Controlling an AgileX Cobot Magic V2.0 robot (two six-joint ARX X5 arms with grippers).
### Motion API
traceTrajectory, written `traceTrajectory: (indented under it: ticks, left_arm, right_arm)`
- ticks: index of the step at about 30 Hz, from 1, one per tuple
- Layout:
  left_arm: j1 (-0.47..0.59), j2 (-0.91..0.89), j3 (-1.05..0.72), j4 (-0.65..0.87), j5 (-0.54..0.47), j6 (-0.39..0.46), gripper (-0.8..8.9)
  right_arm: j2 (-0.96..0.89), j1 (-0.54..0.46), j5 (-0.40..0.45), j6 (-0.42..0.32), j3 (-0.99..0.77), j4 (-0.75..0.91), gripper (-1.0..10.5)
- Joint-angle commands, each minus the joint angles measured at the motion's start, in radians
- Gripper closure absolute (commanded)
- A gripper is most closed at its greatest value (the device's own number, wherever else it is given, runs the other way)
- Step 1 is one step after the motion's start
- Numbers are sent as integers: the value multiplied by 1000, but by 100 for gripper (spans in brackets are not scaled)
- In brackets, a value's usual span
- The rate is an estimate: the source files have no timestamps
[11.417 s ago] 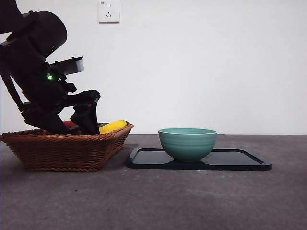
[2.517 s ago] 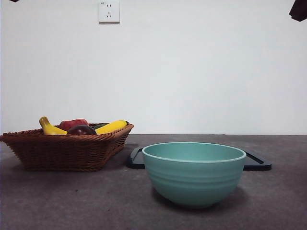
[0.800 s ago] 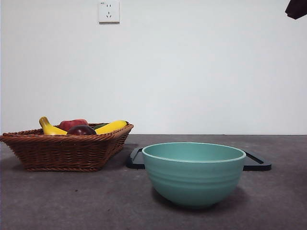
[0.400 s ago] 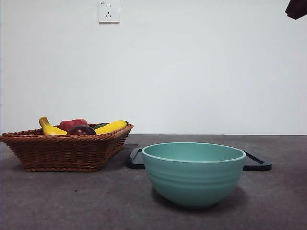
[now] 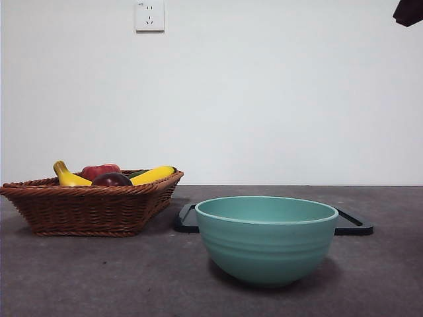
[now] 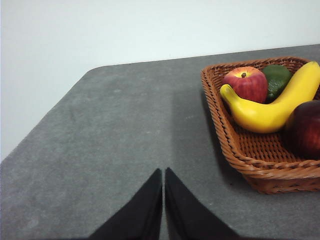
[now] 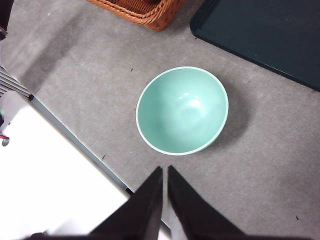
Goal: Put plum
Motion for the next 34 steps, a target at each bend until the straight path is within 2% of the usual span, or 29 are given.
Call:
traceTrajectory:
  ticks: [1,34]
  left_arm:
    - [3,-2,-21,-16,-3,-5,807]
    - [3,-2,-21,-38,-3,-10,807]
  right_arm:
    - [6,9,-2,6,18,10,941]
    - [6,9,-2,0,18,10,941]
